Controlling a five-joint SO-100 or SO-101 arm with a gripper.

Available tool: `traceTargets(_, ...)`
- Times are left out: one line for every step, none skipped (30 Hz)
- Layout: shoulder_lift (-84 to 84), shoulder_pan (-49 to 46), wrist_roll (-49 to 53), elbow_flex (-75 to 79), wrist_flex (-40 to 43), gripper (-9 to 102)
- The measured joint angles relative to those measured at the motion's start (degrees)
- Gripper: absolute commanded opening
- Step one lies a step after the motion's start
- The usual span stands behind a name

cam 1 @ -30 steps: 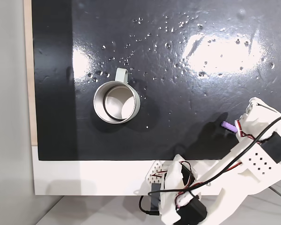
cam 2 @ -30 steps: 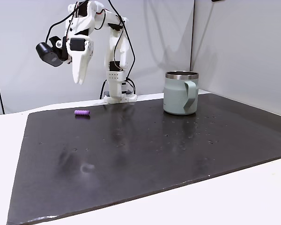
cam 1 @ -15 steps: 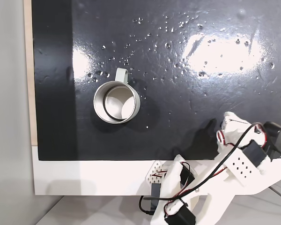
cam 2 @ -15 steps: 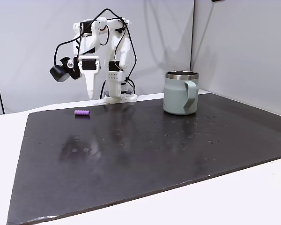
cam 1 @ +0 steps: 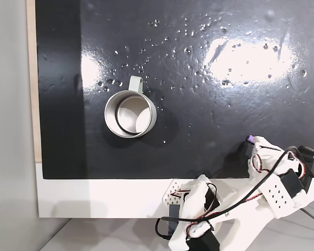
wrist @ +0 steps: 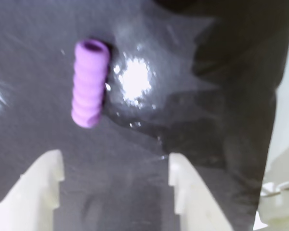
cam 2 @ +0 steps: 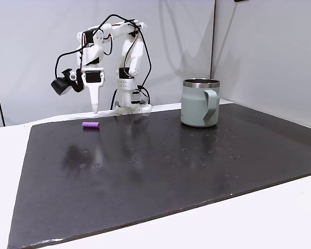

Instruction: Grasp a pengrip and put it in the cup.

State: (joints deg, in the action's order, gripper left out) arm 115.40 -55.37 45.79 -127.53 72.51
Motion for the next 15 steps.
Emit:
traceTargets(-0.97,-0.62,0.44,0.44,-0.62,28)
traceTargets(-1.76,-0.97,0.88,0.53,-1.41,28)
traceTargets(-2.55,-1.32,1.23,0.53,-2.11,29)
traceTargets(-3.34,-1.41,1.41,0.53,-2.64,29)
traceTargets(-4.22,-1.49,1.41,0.88,-3.08,29)
traceTargets(-5.10,-1.49,1.58,1.41,-3.34,29)
traceTargets(-5.98,-1.41,1.76,1.85,-3.69,29)
traceTargets(-6.68,-1.32,1.76,2.37,-4.13,29)
traceTargets(-7.65,-1.23,1.76,2.81,-4.22,29)
traceTargets(-8.53,-1.23,1.76,3.25,-4.39,29)
traceTargets(-9.23,-1.23,1.76,3.69,-4.75,29)
traceTargets(-9.84,-1.23,1.76,3.87,-5.10,29)
traceTargets(-10.55,-1.32,1.76,3.87,-5.36,29)
traceTargets(-11.25,-1.32,1.76,3.87,-5.89,29)
traceTargets(-11.87,-1.41,1.76,3.87,-6.24,29)
